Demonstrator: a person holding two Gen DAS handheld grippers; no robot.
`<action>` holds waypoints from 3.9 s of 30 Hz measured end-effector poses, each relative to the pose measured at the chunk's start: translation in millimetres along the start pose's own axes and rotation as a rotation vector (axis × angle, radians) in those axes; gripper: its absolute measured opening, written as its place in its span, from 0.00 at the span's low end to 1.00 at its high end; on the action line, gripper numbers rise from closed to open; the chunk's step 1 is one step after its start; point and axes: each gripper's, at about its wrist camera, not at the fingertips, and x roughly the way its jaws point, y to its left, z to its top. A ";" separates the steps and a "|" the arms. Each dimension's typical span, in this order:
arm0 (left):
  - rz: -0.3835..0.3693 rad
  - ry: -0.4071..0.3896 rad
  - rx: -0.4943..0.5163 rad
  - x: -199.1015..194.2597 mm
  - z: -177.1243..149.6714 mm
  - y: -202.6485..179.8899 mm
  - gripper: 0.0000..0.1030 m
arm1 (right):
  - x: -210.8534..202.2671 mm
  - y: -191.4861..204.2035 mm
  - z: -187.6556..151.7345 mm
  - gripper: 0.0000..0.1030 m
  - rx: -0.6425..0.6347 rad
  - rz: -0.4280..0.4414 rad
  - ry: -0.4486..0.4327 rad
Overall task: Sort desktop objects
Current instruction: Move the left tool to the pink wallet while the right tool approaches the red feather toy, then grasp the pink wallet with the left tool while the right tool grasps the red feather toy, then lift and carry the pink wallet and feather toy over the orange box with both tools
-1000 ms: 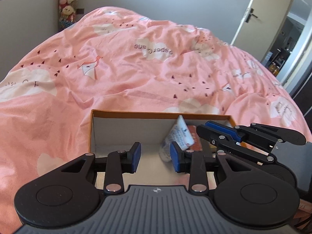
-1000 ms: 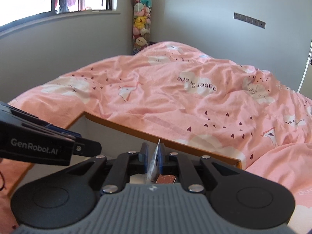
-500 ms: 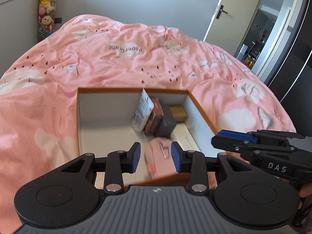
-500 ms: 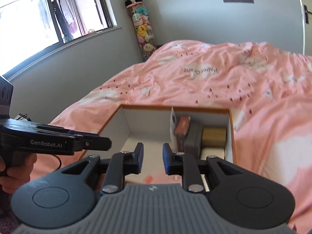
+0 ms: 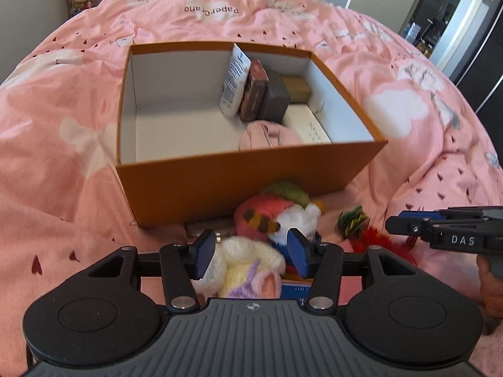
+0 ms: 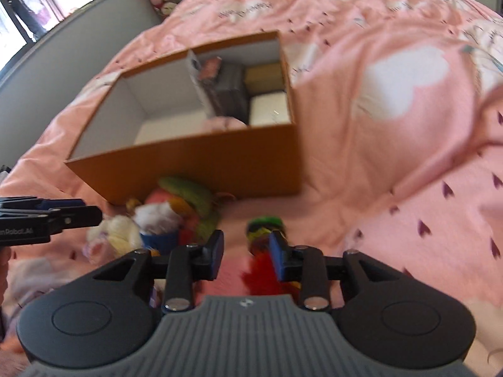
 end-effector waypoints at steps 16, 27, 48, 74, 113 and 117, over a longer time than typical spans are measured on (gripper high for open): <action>-0.209 0.106 0.346 4.4 -35.3 -84.9 0.34 | -5.4 -0.4 -29.9 0.32 -0.006 0.144 0.121; -0.269 0.256 0.409 4.3 -51.8 -90.5 0.21 | 37.2 12.3 -37.5 0.41 -0.071 0.067 0.297; -0.304 0.201 0.254 2.6 -33.0 -68.9 0.21 | 43.7 -0.8 -36.8 0.34 0.085 0.293 0.344; -0.204 0.130 0.321 23.2 -26.0 -105.6 0.61 | 18.2 -2.9 1.6 0.23 0.250 0.334 0.186; -0.214 0.098 -0.044 40.0 -13.6 -57.6 0.34 | 14.2 -16.7 3.4 0.01 0.051 0.043 -0.097; -0.211 0.100 -0.044 42.7 -13.7 -59.3 0.37 | -13.5 -24.9 9.8 0.01 0.085 -0.004 -0.206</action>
